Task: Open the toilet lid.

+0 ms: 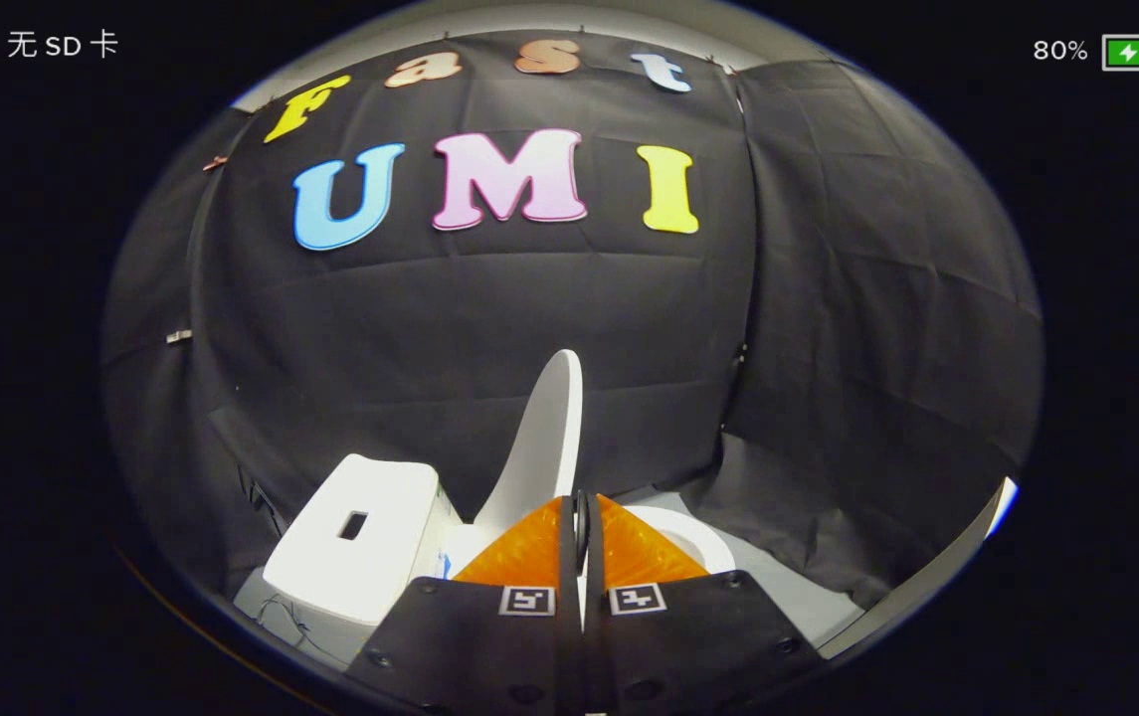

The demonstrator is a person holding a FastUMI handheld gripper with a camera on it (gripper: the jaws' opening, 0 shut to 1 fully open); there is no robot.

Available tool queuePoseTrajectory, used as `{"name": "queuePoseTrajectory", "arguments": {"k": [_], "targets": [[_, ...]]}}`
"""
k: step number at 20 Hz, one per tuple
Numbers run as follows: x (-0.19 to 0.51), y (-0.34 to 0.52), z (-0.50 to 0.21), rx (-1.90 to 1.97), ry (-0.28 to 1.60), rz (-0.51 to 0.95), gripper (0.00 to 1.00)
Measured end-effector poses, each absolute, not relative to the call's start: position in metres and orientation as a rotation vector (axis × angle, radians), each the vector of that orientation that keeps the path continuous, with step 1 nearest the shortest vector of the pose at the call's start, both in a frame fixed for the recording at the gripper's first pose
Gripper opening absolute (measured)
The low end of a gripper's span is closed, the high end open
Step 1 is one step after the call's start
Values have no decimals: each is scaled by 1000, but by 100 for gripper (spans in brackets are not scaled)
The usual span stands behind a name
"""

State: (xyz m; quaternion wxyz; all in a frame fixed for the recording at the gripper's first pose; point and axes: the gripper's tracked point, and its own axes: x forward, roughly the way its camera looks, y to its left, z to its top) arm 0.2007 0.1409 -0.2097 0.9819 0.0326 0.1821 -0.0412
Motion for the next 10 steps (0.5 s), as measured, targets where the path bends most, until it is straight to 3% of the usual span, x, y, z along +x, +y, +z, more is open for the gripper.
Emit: {"name": "queuePoseTrajectory", "arguments": {"k": [10], "targets": [[186,272,-187,-95,280,49,10]]}}
